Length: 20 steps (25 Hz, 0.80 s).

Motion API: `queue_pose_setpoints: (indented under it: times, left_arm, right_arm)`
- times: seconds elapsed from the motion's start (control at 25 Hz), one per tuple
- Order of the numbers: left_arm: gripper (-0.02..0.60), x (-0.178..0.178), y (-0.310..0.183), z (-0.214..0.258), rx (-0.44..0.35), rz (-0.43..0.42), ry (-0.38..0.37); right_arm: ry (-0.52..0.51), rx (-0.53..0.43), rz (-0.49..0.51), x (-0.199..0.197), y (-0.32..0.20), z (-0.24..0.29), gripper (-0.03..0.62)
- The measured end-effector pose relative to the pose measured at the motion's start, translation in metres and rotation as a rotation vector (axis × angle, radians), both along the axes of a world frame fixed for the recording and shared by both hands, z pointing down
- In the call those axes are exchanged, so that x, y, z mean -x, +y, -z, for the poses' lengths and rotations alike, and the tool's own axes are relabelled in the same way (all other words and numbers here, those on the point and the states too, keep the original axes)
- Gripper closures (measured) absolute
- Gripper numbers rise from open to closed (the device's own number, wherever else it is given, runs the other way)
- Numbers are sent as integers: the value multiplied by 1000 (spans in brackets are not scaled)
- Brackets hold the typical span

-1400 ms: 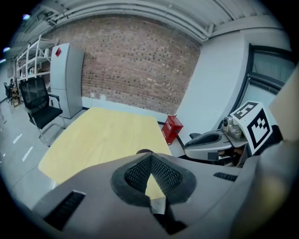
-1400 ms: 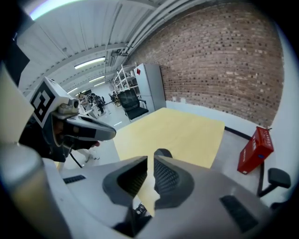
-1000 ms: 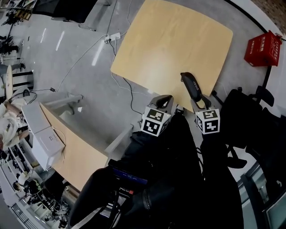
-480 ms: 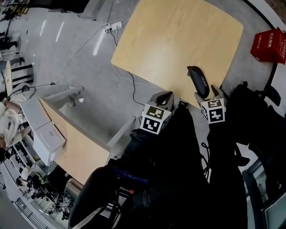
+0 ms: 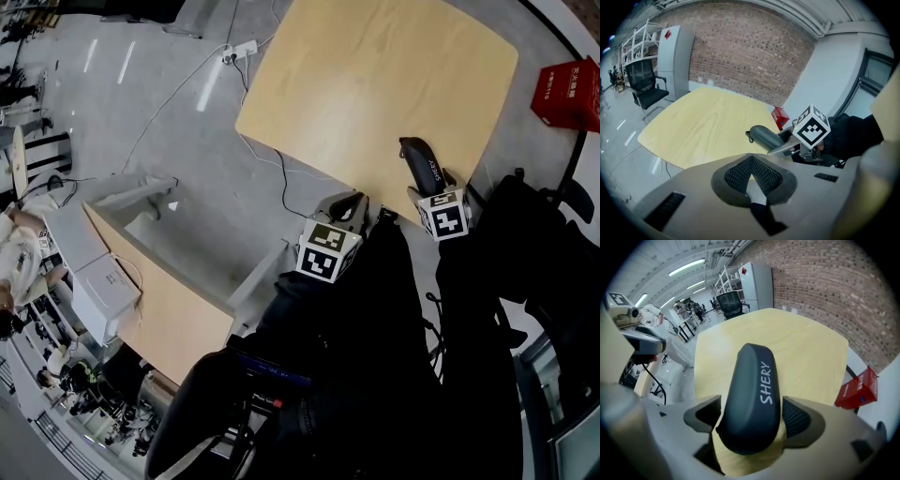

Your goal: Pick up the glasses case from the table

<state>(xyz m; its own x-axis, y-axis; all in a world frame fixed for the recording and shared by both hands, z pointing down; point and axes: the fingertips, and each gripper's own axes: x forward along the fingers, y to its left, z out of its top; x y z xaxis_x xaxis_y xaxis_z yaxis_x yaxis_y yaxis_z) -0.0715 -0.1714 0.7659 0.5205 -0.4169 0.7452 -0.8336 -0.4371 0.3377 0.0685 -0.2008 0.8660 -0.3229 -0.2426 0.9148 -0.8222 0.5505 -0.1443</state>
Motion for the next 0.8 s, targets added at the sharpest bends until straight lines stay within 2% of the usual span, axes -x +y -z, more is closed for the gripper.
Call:
queue_pose_setpoints:
  times: [0.4, 0.8]
  left_arm:
    - [581, 4, 3, -1, 1, 14, -3]
    - [581, -3, 7, 5, -9, 4, 5]
  right_arm:
    - [35, 9, 18, 0, 0, -4, 217]
    - [46, -57, 28, -8, -1, 13, 230]
